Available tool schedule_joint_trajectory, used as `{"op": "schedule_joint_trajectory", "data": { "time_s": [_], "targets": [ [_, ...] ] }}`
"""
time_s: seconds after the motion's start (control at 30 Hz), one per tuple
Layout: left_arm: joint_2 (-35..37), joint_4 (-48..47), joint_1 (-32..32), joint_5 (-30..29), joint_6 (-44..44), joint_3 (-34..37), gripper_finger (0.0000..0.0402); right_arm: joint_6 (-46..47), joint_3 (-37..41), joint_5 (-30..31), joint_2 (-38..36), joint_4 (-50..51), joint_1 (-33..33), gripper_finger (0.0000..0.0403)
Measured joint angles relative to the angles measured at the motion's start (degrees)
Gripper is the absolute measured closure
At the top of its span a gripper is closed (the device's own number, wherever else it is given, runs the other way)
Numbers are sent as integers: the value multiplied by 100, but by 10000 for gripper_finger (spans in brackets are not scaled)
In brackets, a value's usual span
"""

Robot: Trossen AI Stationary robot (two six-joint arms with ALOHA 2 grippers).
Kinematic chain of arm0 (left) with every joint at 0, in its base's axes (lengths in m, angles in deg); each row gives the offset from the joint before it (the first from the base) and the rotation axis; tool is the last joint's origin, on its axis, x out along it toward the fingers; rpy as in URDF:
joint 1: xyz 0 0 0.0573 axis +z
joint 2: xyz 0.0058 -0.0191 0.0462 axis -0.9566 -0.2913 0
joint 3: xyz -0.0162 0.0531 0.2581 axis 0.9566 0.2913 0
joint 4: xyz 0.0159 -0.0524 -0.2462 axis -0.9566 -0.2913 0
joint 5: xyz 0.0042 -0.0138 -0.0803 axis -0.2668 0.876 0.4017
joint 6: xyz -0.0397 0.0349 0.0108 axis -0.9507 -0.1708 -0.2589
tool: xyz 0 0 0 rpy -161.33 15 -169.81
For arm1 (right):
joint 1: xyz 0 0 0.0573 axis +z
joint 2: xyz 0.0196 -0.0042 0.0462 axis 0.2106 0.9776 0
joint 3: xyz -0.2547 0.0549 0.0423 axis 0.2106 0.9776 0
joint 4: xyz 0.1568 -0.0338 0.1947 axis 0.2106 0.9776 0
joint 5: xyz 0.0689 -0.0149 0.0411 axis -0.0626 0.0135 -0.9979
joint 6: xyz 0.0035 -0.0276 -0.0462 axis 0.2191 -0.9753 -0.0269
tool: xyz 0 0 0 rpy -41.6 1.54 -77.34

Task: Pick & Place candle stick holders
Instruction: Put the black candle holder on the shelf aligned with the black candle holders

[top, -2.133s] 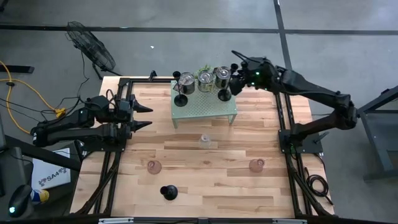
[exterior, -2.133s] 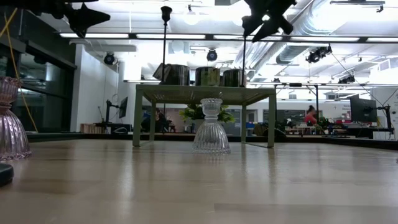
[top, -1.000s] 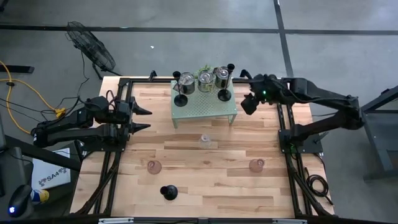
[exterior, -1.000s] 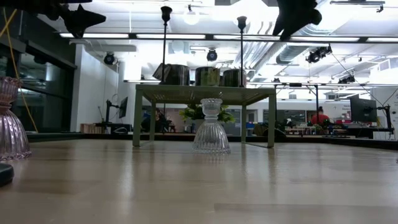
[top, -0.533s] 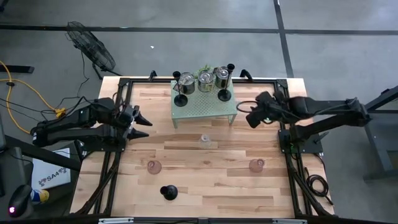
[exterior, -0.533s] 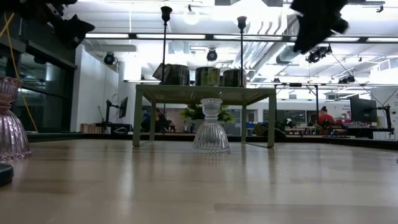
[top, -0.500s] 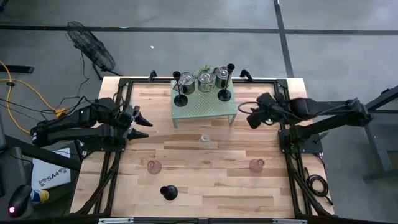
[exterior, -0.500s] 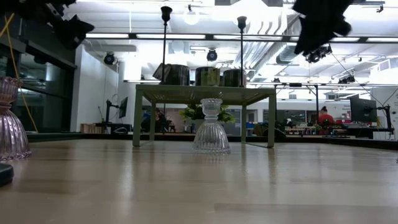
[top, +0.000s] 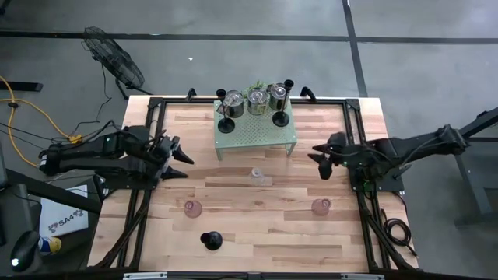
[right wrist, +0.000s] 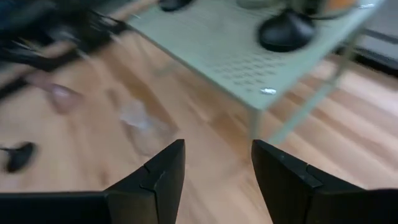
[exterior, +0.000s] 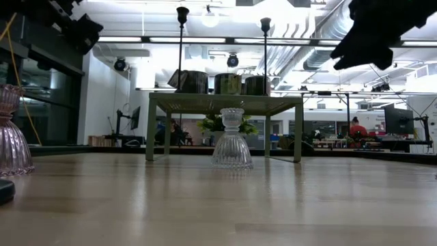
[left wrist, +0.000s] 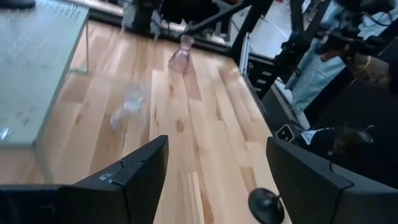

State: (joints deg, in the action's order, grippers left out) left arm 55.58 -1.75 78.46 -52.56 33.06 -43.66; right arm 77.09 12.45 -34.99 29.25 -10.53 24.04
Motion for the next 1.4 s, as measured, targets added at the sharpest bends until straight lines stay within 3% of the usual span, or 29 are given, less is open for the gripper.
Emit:
{"op": "schedule_joint_trajectory", "data": {
  "time_s": [0.17,0.37,0.6,0.87,1.2,1.4],
  "targets": [
    [2,223,-821,-871,-13,0,135,-241,751,-268,-438,-1365,179,225],
    [-134,220,-1908,-2017,-362,0,135,-307,1365,-334,-738,-2244,368,225],
    [-353,219,-3214,-3444,-732,0,135,445,1565,-343,-758,-2338,481,225],
    [-1033,223,-4410,-5030,-1063,0,135,447,1567,-334,-742,-2333,479,225],
    [-2289,752,-5025,-5353,-1369,0,135,447,1567,-332,-742,-2331,479,225],
    [-3051,1396,-5008,-4735,-1512,0,135,447,1566,-332,-740,-2330,479,225]
  ]
}}
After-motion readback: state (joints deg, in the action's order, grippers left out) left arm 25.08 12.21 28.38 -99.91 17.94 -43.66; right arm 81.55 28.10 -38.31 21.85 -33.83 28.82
